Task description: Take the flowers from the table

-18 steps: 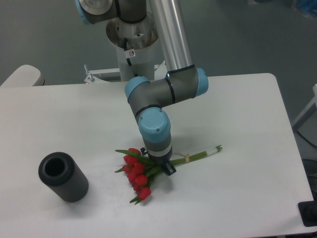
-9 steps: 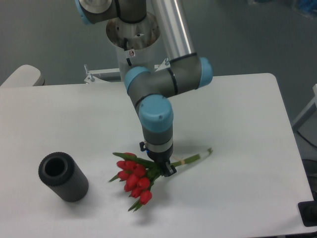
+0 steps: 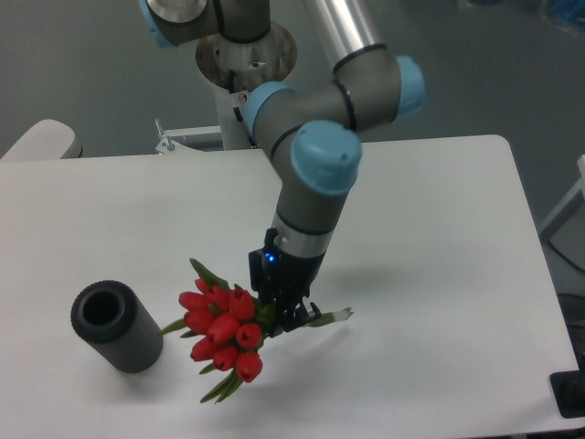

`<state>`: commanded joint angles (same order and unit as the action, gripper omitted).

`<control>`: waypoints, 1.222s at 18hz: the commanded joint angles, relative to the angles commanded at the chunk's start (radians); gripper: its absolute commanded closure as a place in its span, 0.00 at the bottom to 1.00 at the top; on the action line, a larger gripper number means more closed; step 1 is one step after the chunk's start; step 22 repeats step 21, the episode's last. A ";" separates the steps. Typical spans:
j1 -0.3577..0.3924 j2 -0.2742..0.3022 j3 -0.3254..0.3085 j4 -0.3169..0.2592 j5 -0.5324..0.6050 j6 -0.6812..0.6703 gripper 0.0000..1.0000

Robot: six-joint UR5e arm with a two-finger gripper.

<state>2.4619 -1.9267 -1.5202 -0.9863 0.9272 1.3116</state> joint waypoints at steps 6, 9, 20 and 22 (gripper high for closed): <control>0.058 0.008 0.003 0.020 -0.317 -0.162 0.64; 0.068 0.011 0.009 0.018 -0.323 -0.205 0.64; 0.068 0.014 0.037 0.020 -0.321 -0.299 0.64; 0.066 0.014 0.037 0.021 -0.321 -0.299 0.64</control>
